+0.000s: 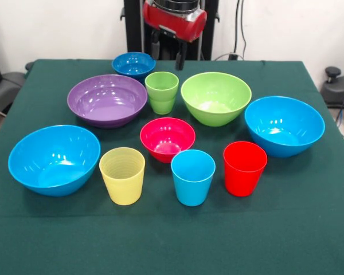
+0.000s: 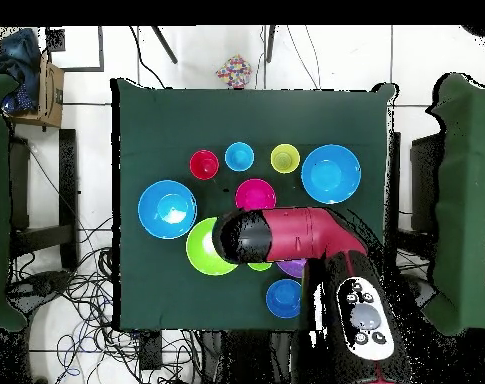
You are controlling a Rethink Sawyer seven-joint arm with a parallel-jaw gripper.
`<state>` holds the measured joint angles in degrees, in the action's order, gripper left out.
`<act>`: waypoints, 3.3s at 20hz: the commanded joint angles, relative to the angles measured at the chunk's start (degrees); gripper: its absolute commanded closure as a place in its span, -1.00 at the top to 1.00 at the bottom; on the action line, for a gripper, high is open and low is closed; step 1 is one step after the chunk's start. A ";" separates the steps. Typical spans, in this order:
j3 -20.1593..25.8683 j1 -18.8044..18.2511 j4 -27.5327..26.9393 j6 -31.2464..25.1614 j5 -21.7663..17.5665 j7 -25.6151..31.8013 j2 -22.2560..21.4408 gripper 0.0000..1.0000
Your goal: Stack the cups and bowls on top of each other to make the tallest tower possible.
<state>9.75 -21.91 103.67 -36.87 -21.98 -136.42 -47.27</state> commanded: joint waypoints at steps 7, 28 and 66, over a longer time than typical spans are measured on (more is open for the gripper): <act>7.66 -5.41 6.25 0.54 -4.61 13.24 -3.39 1.00; 9.64 -6.35 3.61 -6.09 -6.49 13.11 2.02 1.00; 0.21 0.46 -11.08 8.77 -18.93 0.31 28.25 1.00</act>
<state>10.56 -22.38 98.38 -33.28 -36.24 -136.42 -26.21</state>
